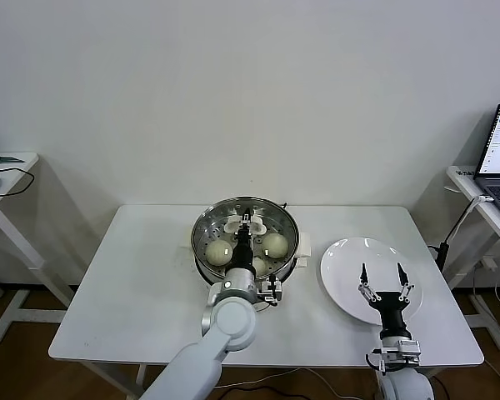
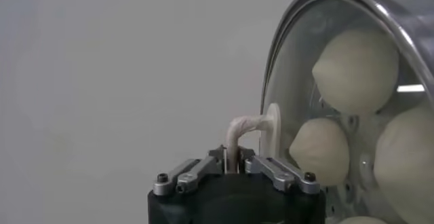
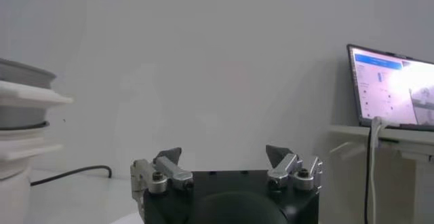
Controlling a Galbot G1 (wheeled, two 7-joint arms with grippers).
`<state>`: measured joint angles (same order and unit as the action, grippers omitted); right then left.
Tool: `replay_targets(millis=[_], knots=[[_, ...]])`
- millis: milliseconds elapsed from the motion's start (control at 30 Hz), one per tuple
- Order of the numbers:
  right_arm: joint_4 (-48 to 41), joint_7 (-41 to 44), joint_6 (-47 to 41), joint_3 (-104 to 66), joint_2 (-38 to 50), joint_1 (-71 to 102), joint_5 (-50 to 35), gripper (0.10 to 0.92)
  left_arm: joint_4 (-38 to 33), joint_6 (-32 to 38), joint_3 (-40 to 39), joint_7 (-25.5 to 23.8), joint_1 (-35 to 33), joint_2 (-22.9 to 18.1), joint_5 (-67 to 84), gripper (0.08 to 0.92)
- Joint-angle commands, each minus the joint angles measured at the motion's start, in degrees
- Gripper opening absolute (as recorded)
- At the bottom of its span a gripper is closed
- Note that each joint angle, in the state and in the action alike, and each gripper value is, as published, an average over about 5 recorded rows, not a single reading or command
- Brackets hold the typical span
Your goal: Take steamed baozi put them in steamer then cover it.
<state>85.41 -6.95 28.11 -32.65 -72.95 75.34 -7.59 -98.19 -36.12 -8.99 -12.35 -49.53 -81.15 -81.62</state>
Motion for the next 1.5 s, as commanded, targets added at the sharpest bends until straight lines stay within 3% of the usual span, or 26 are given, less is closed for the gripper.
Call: replay_targets(millis=[33,500,833,967,1200,1333,1500], knots=[[0.2,0.1,0.0,0.3,-0.2,-0.1,0.1,0.823,-3.0,-0.9,0.2,0.0,-0.7,0.8,2.0,0.412],[1.2,-0.1,-0.2,0.9,-0.8,0.3,1.0,0.823,-13.7,-1.9,-0.4,-0.3,-6.1,4.9,5.7,0.784],[4.3,-2.7,-4.4,1.6,0.2,1.5,-0.8,0.823,-29.3,0.0,5.5,-0.5,-14.9,13.8,15.5,0.823],[7.3,-4.7,-9.4,2.5,1.1,2.6,-3.9,0.823,-34.7,6.5,16.7,3.6,-23.0,15.5,26.2,0.823],[11.5,-2.9,-12.9,2.6,1.4,4.5,-8.9,0.823,-31.2,28.4,36.3,17.1,-36.1,8.3,60.5,0.823],[12.4,-2.7,-12.4,3.2,1.5,5.0,-9.9,0.823,-25.3,40.9,43.4,17.1,-39.7,5.5,71.4,0.823],[12.6,-2.7,-12.5,3.8,1.4,5.4,-10.7,0.823,-19.2,47.3,45.9,13.3,-41.3,4.1,75.8,0.823]])
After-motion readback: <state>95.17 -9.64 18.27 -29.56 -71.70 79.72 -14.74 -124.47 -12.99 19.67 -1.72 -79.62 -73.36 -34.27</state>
